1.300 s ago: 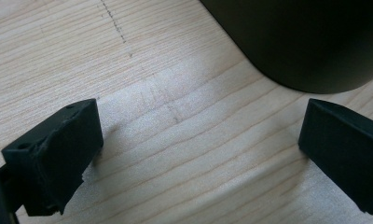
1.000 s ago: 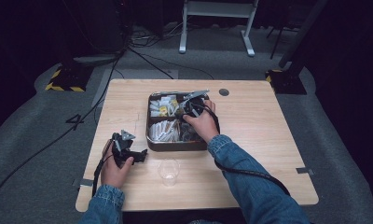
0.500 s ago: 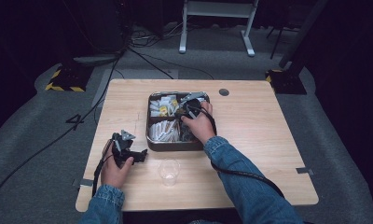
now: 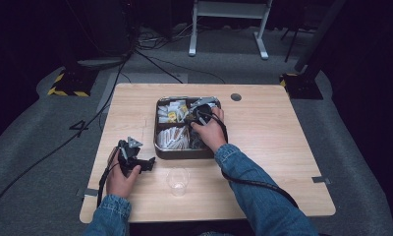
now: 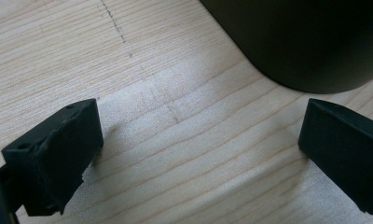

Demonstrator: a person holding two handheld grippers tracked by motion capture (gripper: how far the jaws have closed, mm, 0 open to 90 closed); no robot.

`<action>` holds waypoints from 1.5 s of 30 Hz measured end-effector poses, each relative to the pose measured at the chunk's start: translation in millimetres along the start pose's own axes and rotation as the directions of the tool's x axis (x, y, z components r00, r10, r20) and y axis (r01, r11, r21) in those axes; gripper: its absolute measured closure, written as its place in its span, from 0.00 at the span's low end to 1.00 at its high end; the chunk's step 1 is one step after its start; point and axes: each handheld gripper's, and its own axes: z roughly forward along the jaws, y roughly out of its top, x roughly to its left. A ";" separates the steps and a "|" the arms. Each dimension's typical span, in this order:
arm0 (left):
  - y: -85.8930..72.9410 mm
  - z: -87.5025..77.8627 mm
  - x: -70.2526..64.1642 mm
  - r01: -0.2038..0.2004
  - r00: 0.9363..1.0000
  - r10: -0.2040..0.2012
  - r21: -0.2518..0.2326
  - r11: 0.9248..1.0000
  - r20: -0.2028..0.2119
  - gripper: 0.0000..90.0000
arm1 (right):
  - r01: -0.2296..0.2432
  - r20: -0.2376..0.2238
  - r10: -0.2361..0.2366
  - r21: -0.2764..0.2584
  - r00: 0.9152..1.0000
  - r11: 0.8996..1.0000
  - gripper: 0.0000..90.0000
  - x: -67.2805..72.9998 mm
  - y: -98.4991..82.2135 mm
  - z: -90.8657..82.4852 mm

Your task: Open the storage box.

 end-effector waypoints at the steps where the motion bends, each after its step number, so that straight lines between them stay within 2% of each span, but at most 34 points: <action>1: 0.0 -0.1 0.1 -0.002 1.000 0.002 0.001 1.000 -0.001 0.00 | 0.001 0.003 -0.001 -0.002 1.000 1.000 0.65 0.3 -0.1 -0.2; 5: 0.0 -0.1 0.1 -0.002 1.000 0.002 0.002 1.000 0.000 0.00 | 0.012 0.004 -0.012 -0.004 1.000 1.000 0.65 0.2 0.3 -0.7; 12: 0.1 -0.1 0.2 -0.003 1.000 0.003 0.002 1.000 0.000 0.00 | 0.001 -0.015 -0.001 -0.026 1.000 1.000 0.65 -2.3 2.4 -7.4; 19: 0.1 -0.1 0.2 -0.003 1.000 0.003 0.002 1.000 0.000 0.00 | 0.014 -0.021 -0.015 -0.073 1.000 0.997 0.65 -3.4 13.6 -29.6; 28: 0.1 -0.1 0.0 -0.002 1.000 0.002 0.000 1.000 0.000 0.00 | 0.009 -0.028 -0.012 -0.113 1.000 0.994 0.65 -8.1 18.8 -54.4; 40: 0.1 -0.1 0.0 -0.001 1.000 0.001 0.001 1.000 0.000 0.00 | 0.025 -0.028 -0.029 -0.133 0.999 0.991 0.65 -11.3 16.7 -83.8; 45: 0.1 -0.1 0.0 -0.001 1.000 0.001 0.001 1.000 0.000 0.00 | 0.016 -0.035 -0.021 -0.139 0.999 0.990 0.65 -15.0 13.1 -94.2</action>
